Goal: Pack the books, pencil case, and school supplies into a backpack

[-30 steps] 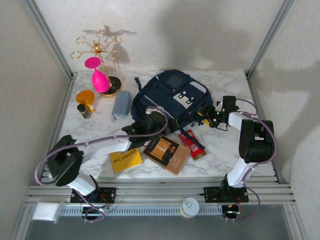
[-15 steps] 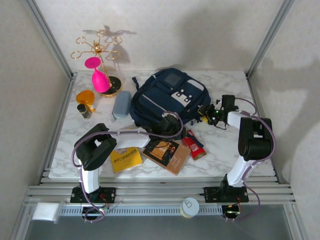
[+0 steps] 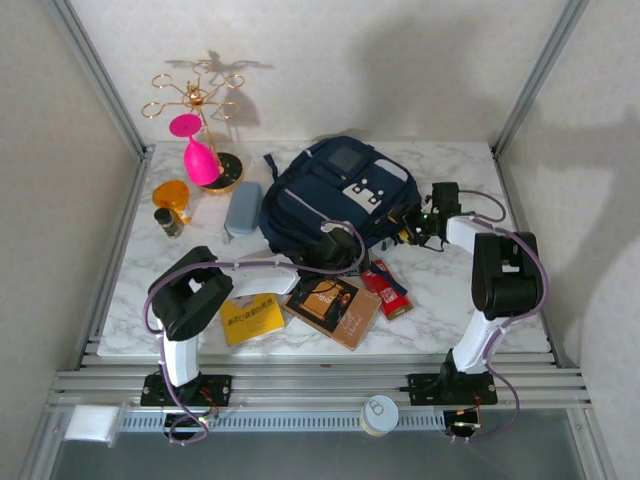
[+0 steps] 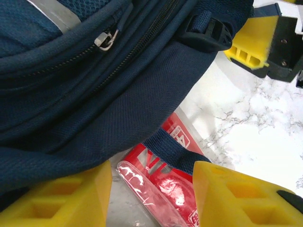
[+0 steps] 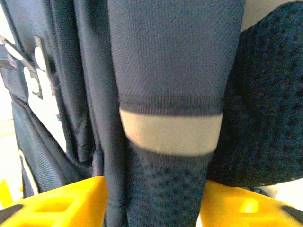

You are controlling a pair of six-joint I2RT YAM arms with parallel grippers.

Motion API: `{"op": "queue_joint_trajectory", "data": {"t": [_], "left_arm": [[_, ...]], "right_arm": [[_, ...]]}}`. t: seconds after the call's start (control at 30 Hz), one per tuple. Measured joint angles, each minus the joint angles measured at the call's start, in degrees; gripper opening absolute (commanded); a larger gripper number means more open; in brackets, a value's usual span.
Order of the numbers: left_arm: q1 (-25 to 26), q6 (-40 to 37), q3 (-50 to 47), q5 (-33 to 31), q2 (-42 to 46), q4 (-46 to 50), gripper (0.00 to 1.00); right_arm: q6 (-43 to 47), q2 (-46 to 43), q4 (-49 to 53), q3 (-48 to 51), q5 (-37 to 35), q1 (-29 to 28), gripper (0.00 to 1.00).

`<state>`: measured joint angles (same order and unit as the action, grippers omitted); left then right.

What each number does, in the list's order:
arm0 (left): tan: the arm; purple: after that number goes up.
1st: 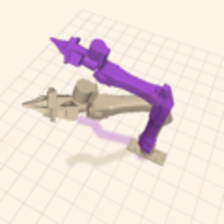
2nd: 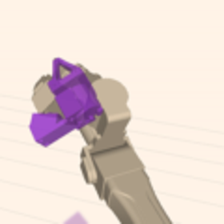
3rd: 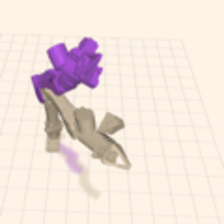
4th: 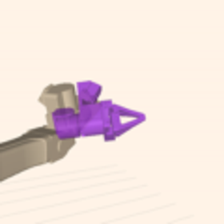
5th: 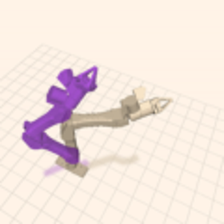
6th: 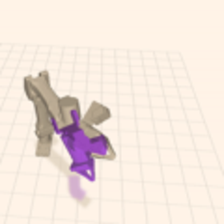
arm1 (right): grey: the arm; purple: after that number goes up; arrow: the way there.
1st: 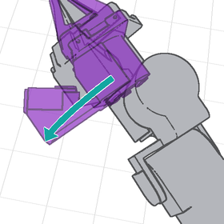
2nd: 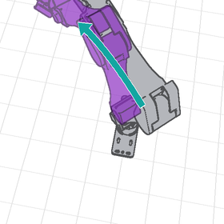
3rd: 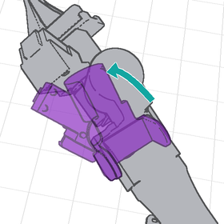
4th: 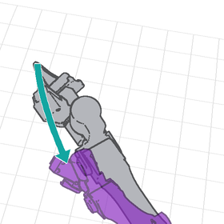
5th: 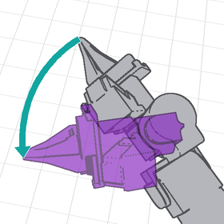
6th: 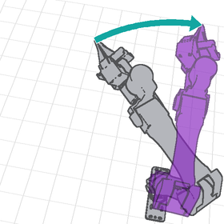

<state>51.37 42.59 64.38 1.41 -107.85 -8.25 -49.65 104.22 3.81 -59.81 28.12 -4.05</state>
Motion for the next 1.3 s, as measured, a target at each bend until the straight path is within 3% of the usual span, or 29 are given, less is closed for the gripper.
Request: {"op": "queue_joint_trajectory", "data": {"t": [0.2, 0.37, 0.67, 0.97, 1.13, 1.3], "left_arm": [[-1.5, -1.0, 0.0, -1.5, 0.0, 1.0, 0.48], [-3.1, -2.4, 0.0, -1.4, 0.0, 1.3, 0.46], [-8.3, -5.6, 3.1, -1.4, -0.9, 3.1, 0.44], [-12.3, -8.8, 9.4, -1.2, -1.4, 2.5, 0.49], [-9.4, -9.9, -2.7, -2.1, 10.1, 0.7, 0.50], [-1.2, -12.2, -8.7, -5.0, 16.7, -3.8, 0.50]], "right_arm": [[-0.3, 1.9, -0.6, -1.7, 0.5, 0.0, 0.12], [-0.5, 0.8, -3.1, -0.2, 2.0, 0.0, 0.00], [-4.3, -13.2, -5.9, 11.5, 1.9, -0.3, 0.00], [-17.1, -25.8, -8.5, 19.6, -1.5, -3.1, 0.00], [-23.1, -27.9, -8.6, 21.2, -4.5, -4.1, 0.00], [-26.4, -29.3, -8.8, 21.2, -6.3, -4.9, 0.00]]}}
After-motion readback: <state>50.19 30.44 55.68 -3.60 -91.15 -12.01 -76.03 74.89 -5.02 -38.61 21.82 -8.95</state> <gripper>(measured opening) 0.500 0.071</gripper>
